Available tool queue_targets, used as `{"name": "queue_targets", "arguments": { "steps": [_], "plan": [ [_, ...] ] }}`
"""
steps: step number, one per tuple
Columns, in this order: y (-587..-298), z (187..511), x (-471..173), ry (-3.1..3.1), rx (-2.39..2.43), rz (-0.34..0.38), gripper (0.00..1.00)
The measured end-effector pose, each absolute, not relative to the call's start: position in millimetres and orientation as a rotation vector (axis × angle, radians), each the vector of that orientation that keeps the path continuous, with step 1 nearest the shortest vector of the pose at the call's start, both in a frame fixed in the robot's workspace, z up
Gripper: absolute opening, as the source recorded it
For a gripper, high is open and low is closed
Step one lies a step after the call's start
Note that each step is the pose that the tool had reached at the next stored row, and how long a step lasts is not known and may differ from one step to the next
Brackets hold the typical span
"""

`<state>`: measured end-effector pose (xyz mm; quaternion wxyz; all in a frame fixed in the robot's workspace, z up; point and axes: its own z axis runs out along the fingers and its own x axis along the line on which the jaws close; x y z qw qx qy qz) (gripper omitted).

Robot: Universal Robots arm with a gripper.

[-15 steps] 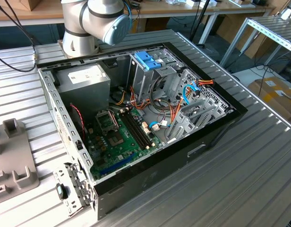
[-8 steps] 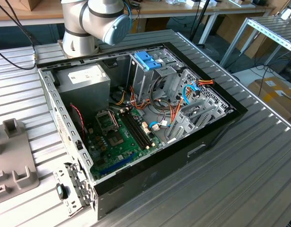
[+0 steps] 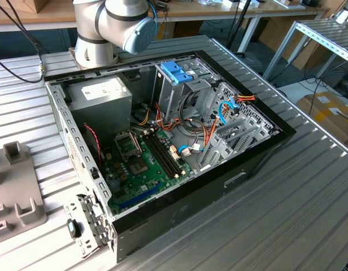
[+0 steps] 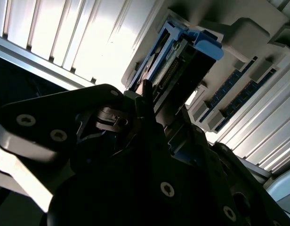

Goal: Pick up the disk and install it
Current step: 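Pick up the disk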

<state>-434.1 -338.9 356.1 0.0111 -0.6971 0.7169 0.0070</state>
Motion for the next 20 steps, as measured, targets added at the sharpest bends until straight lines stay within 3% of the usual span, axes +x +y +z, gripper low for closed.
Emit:
{"name": "queue_targets", "arguments": {
  "steps": [20],
  "plan": [
    [-338.9,404.3,-434.1,2.239,-2.177,0.015,0.35]
  ]
}}
